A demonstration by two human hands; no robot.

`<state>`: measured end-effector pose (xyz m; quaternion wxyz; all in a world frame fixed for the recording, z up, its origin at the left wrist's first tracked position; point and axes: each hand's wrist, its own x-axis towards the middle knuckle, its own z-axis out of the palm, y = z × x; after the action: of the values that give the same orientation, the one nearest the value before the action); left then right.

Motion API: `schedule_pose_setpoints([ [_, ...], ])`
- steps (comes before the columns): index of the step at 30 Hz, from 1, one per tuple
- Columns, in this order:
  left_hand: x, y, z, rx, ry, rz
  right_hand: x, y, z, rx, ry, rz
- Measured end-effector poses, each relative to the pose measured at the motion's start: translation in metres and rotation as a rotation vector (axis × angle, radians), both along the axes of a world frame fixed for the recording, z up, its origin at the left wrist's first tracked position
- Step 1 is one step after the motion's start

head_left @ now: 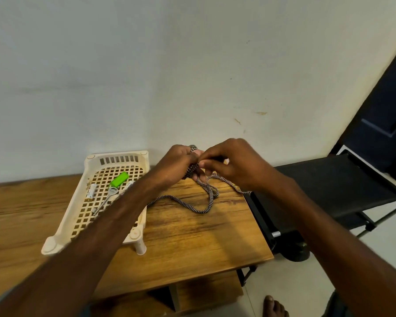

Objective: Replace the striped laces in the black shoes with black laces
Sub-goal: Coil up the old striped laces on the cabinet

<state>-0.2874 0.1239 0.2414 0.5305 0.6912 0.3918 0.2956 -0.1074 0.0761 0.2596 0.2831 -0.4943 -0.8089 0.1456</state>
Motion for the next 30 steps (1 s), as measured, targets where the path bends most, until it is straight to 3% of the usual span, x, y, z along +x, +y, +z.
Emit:
schedule_pose_setpoints([
  [5, 0.003, -0.005, 0.003, -0.055, -0.025, -0.062, 0.017, 0.002, -0.006, 0.139, 0.14, -0.098],
  [10, 0.003, -0.007, 0.004, -0.079, 0.047, -0.081, 0.014, 0.006, -0.012, 0.127, 0.202, -0.096],
  [15, -0.003, -0.006, 0.004, -0.119, 0.105, -0.087, 0.01, 0.011, -0.019, -0.09, 0.362, -0.064],
  [20, -0.01, -0.003, 0.003, -0.183, 0.023, -0.158, 0.009, 0.009, -0.02, -0.444, 0.541, 0.164],
  [26, -0.009, -0.001, 0.0, -0.027, 0.027, 0.053, -0.005, 0.01, -0.03, -0.411, 0.695, 0.049],
  [30, -0.005, -0.001, -0.002, 0.072, -0.003, 0.263, -0.024, 0.012, -0.039, -0.258, 0.822, -0.096],
])
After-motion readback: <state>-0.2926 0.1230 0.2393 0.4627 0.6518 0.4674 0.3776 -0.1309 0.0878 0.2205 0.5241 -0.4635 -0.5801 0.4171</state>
